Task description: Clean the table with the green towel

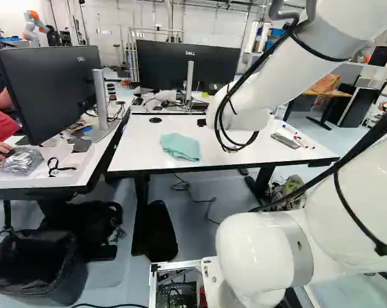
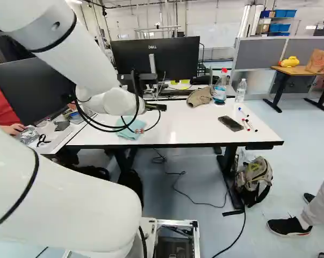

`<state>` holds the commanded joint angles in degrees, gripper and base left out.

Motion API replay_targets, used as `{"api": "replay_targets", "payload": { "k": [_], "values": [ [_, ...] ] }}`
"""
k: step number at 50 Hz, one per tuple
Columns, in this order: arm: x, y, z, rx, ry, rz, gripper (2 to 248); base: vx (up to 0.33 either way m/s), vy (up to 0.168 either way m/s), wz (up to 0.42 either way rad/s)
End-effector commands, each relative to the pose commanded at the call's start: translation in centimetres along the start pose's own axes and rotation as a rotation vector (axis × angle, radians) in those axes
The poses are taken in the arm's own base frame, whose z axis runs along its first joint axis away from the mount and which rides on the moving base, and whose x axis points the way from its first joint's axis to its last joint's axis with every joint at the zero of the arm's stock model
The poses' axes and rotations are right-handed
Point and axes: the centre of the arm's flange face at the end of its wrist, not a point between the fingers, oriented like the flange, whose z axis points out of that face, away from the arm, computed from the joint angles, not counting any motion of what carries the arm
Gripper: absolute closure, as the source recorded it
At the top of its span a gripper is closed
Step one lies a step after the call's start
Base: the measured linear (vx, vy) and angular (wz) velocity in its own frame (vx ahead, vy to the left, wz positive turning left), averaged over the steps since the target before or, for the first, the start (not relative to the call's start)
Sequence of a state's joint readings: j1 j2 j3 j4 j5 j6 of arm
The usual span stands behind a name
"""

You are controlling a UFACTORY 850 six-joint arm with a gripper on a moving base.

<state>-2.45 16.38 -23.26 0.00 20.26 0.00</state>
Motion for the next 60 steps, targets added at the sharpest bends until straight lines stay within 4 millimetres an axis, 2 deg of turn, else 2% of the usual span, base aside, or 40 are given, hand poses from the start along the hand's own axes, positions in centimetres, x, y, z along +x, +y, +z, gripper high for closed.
{"api": "replay_targets", "payload": {
  "k": [30, 60],
  "values": [
    [-1.6, -0.2, 0.0, 0.005, 0.024, -0.003, 3, 0.0, 0.0, 0.0],
    [-5.6, -0.6, -0.5, 0.017, 0.085, -0.009, 3, 0.0, 0.0, 0.0]
  ]
}}
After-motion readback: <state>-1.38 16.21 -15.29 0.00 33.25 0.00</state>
